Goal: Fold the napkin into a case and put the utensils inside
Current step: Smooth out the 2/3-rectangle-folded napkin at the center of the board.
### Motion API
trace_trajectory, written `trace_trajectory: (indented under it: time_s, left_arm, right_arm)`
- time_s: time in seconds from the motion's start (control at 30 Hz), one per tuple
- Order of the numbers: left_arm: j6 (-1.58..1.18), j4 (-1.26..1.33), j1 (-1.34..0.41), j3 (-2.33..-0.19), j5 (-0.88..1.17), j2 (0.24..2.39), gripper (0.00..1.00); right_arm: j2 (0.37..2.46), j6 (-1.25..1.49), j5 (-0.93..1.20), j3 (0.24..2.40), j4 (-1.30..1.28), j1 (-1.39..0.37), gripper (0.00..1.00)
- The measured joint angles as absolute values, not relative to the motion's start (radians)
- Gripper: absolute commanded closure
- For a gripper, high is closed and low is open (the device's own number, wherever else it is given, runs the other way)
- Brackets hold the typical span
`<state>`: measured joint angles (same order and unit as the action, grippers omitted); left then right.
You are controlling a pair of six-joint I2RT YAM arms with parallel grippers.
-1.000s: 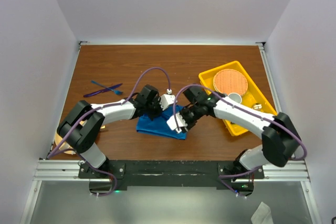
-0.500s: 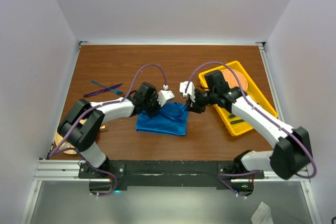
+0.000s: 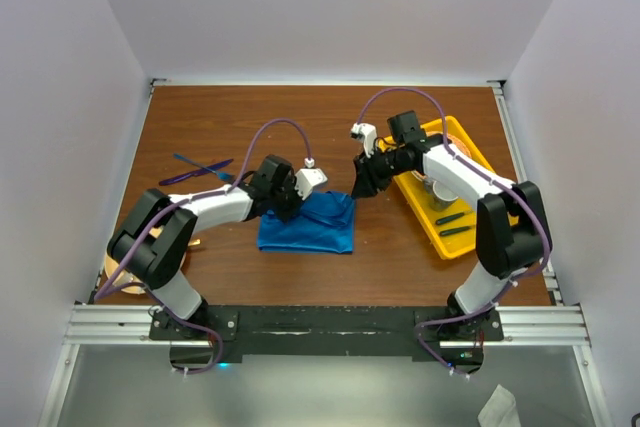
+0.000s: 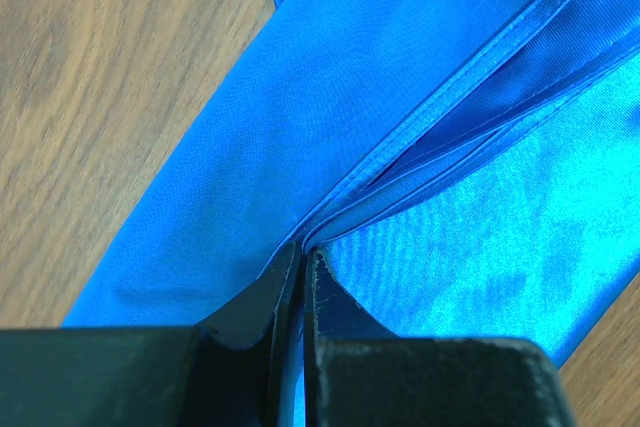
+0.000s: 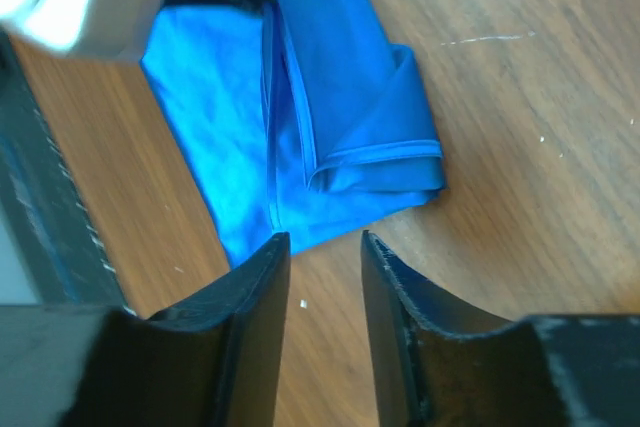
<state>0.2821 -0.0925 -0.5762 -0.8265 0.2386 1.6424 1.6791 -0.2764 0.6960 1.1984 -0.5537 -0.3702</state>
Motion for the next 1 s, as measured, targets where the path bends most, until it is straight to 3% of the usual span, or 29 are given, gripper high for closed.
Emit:
trace_trajectory:
  time_s: [0.33,0.53,1.0]
  left_arm:
    - [0.268,-0.082,-0.574,-0.820,0.239,1.641,1.00]
    - [0.268,-0.081,-0.574,-0.820,0.239,1.640,1.00]
    - [0.269,-0.070,-0.574,-0.812,0.239,1.638,1.00]
  right_arm:
    - [1.758,0.089,0.682,1.208,-0.569,-0.352,0.45]
    - [1.842,0.296,0.659,1.201,-0.578,-0.352,0.30]
    - [1.839,0.709,0.658,1.109,-0.405,-0.352,0.28]
